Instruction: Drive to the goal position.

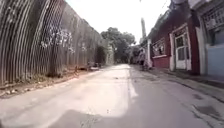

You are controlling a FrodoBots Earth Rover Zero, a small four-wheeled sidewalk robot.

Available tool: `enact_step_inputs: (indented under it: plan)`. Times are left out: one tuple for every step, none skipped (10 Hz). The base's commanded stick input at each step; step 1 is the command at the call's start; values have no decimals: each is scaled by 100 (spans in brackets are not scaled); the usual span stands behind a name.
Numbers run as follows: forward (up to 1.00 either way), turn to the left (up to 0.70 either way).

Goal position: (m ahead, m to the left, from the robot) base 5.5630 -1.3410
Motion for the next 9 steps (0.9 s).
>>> enact_step_inputs:
  plan:
    - [100,0]
    - [100,0]
    - [100,0]
    - [100,0]
    - [100,0]
    - [100,0]
    - [100,0]
    - [100,0]
    - [100,0]
